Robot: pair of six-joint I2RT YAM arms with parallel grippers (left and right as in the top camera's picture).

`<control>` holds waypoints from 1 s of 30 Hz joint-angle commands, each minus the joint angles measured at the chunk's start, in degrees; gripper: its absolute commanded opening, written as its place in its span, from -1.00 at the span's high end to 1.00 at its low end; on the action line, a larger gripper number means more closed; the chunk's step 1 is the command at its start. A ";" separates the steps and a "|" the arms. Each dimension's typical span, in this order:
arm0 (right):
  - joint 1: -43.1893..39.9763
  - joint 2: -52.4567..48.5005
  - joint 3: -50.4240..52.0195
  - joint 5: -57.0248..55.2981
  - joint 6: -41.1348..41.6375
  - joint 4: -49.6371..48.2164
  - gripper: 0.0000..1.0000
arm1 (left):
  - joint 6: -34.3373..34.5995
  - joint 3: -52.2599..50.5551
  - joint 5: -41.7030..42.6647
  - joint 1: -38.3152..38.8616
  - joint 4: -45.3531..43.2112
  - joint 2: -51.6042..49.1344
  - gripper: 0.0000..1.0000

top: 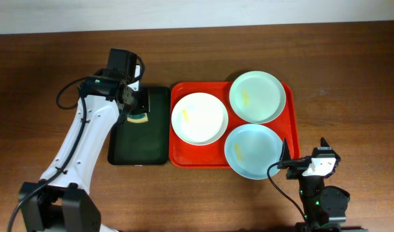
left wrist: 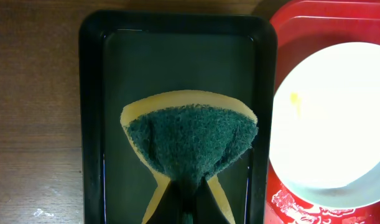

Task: Clean dirty plates on tray and stack at the side
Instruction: 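Lift the sponge with the left gripper above the black tray, then carry the sponge with left gripper onto the white plate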

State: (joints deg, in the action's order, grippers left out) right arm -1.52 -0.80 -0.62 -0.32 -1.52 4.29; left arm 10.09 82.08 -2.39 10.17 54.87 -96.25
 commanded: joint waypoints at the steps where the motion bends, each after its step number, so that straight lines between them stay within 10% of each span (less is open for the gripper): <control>1: -0.44 0.37 0.31 0.09 0.02 0.39 -0.97 | -0.81 0.48 -0.44 0.22 0.02 -0.39 1.00; 30: -0.44 0.37 0.31 0.11 0.02 0.39 -0.97 | -2.43 0.46 0.02 8.02 0.04 -0.39 1.00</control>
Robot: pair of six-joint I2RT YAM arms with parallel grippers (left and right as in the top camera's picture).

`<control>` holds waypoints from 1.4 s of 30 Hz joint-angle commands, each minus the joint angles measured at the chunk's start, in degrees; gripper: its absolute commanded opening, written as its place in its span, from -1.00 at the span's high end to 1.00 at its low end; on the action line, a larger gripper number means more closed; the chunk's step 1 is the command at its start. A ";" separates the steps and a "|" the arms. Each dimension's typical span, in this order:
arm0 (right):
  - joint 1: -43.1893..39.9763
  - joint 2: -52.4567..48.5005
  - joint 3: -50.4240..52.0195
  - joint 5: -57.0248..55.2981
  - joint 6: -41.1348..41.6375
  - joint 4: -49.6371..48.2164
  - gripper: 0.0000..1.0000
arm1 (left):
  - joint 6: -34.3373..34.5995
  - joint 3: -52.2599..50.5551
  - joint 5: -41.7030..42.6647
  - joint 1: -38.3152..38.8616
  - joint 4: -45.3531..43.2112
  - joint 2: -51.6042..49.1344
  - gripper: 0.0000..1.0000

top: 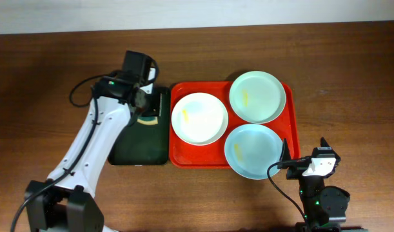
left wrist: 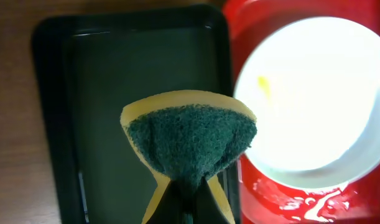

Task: Clean dirty plates on tray and stack at the side
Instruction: 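Carry the sponge with left gripper onto the white plate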

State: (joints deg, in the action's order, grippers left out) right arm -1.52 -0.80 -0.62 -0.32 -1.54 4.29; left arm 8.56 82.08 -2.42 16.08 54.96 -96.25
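Observation:
Three plates lie on the red tray (top: 181,156): a white one (top: 199,118) at its left with a yellow smear (left wrist: 262,87), a pale green one (top: 257,96) at the back right, a pale blue one (top: 252,150) at the front right. My left gripper (top: 145,111) is shut on a yellow sponge with a green scouring face (left wrist: 190,140), held above the right side of the black tray (left wrist: 59,112), next to the white plate (left wrist: 308,99). My right gripper (top: 316,161) sits low at the front right; its jaws cannot be made out.
The black tray (top: 129,145) lies left of the red tray on the brown wooden table (top: 351,84). The pale green plate carries a small yellow mark. A pale wall strip runs along the table's far edge.
My left gripper with the sponge has moved right, from over the middle of the black tray to its right side beside the white plate. The right arm has not moved.

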 commanded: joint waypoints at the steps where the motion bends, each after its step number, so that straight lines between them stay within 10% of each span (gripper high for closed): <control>1: -0.44 0.37 0.31 0.11 0.04 0.39 -0.98 | -0.87 0.46 0.04 2.78 -0.04 -0.39 1.00; 42: -0.44 0.37 0.31 0.11 0.04 0.39 -0.97 | 11.23 0.46 5.20 10.69 -12.48 -12.44 1.00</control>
State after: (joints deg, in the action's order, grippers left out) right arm -1.52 -0.80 -0.62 -0.32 -1.56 4.29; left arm 19.16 82.08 2.00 26.39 43.29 -107.53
